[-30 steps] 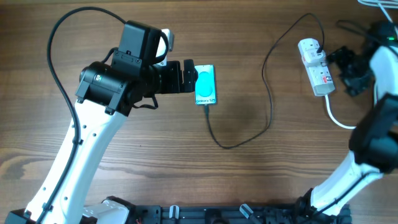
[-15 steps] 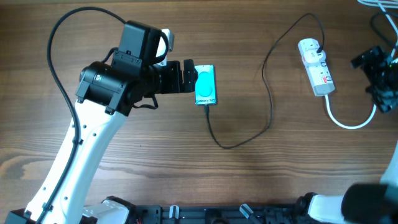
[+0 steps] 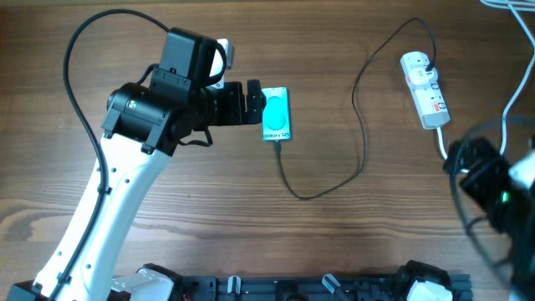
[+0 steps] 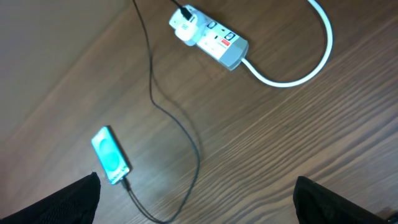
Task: Plug charger to phone and switch on socket
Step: 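Pull the right gripper back from the power strip toward the bottom right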
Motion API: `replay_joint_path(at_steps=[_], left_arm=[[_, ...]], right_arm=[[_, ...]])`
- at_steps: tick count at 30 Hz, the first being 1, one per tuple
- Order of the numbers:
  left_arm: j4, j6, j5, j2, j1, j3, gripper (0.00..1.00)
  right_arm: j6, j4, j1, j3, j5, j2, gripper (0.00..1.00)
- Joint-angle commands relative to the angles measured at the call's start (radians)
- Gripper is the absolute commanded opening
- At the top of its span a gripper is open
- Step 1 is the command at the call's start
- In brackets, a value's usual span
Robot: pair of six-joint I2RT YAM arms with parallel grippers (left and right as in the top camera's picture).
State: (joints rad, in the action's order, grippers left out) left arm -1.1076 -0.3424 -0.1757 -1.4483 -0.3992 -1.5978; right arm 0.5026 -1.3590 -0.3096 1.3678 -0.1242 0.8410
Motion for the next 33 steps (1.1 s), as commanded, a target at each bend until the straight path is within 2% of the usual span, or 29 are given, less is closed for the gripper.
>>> replay_joint_path(at_steps=[1,5,21,25,30,33], left_arm=[[-0.001,-0.009,0.010,0.005,0.005,0.003,1.00],[-0.001,-0.009,0.010,0.005,0.005,0.003,1.00],[-0.001,-0.009,0.010,0.005,0.005,0.003,1.00],[-0.001,-0.009,0.010,0.005,0.005,0.003,1.00],[-0.001,-0.009,0.010,0.005,0.005,0.003,1.00],[-0.001,-0.009,0.010,0.005,0.005,0.003,1.00]], right_arm=[[0.204,0.001,0.005,-0.024,-0.012,-0.092,1.00],[0.365,0.000,0.005,-0.024,-0.012,-0.138,1.00],[0.927,-0.002,0.005,-0.024,-0.005,-0.136,1.00],[0.964,-0.045,0.007,-0.026,0.069,-0.139,1.00],[0.964,-0.200,0.014,-0.047,0.144,-0.140,1.00],[0.963,-0.206,0.045,-0.071,0.184,-0.153,1.00]])
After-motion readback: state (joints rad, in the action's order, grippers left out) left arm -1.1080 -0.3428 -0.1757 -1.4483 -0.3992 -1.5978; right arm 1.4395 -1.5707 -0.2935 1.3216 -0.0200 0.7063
